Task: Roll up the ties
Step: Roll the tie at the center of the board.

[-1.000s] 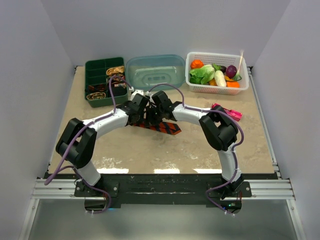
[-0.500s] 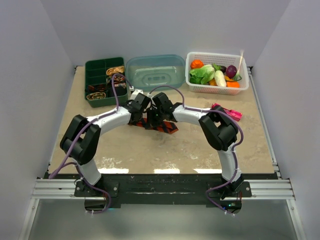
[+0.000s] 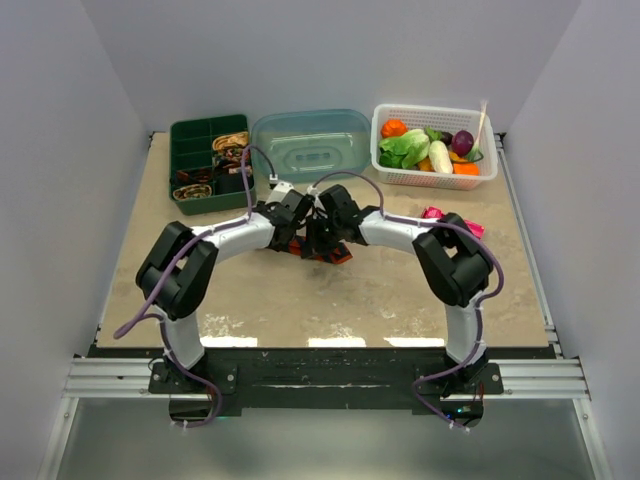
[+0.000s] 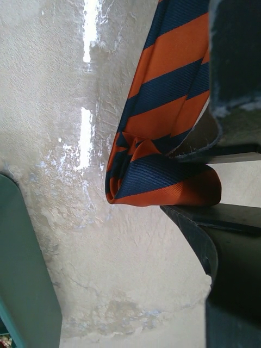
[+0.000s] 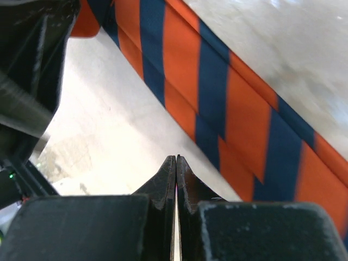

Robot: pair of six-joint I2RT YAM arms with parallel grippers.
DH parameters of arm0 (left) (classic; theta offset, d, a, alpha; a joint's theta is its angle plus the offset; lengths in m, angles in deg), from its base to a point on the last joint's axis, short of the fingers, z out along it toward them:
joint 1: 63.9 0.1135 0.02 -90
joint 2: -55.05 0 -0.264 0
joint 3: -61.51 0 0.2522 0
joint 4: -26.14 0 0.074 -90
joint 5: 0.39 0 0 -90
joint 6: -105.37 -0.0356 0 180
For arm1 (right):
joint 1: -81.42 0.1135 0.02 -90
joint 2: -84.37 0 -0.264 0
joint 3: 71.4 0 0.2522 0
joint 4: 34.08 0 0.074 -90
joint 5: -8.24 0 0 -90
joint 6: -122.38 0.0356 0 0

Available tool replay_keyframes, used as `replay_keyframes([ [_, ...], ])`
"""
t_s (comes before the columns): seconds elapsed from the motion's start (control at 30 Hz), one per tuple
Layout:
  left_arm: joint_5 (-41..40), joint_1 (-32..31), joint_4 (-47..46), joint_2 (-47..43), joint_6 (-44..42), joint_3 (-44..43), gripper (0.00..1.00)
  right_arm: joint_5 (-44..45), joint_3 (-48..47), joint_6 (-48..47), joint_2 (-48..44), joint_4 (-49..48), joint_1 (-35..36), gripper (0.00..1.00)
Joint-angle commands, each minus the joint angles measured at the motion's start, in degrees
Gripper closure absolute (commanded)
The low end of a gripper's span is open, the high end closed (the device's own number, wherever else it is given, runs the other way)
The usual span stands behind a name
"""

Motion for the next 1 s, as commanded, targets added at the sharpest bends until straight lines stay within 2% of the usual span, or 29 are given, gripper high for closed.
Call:
replay_keyframes([
  [0.0, -3.3, -0.66, 0.57, 2.54, -0.22, -1.51, 0.88, -1.5, 2.94, 0.58, -7.24, -0.99, -2.24, 1.0],
  [0.23, -3.47, -2.06, 2.06, 6.32, -0.39, -4.31, 0.84, -1.85, 7.69, 0.93, -10.58, -1.61, -3.91, 1.0],
  [0.37, -4.0, -3.12, 4.08, 8.26, -0.48, -6.16, 0.66, -1.77, 8.75, 1.01, -10.93, -1.87, -4.96, 1.0],
  [0.43, -2.78, -3.29, 3.73, 7.74, -0.4, -5.99, 0.6, -1.77, 9.1, 0.84, -11.02, -1.87, -5.4, 1.0],
  [0.67, 8.64, -3.38, 0.22, 4.13, 0.04, -3.88, 0.38, -1.42, 8.84, -0.13, -11.28, -0.99, -6.55, 1.0],
  [0.83, 10.85, -3.56, -0.31, 2.81, 0.4, -3.0, 0.35, -2.03, 8.14, -0.13, -11.11, -0.91, -6.46, 1.0],
  [0.97, 11.47, -3.64, 0.65, 0.53, 0.4, -3.09, 0.26, -2.47, 7.08, -0.57, -10.76, -0.55, -6.55, 1.0],
])
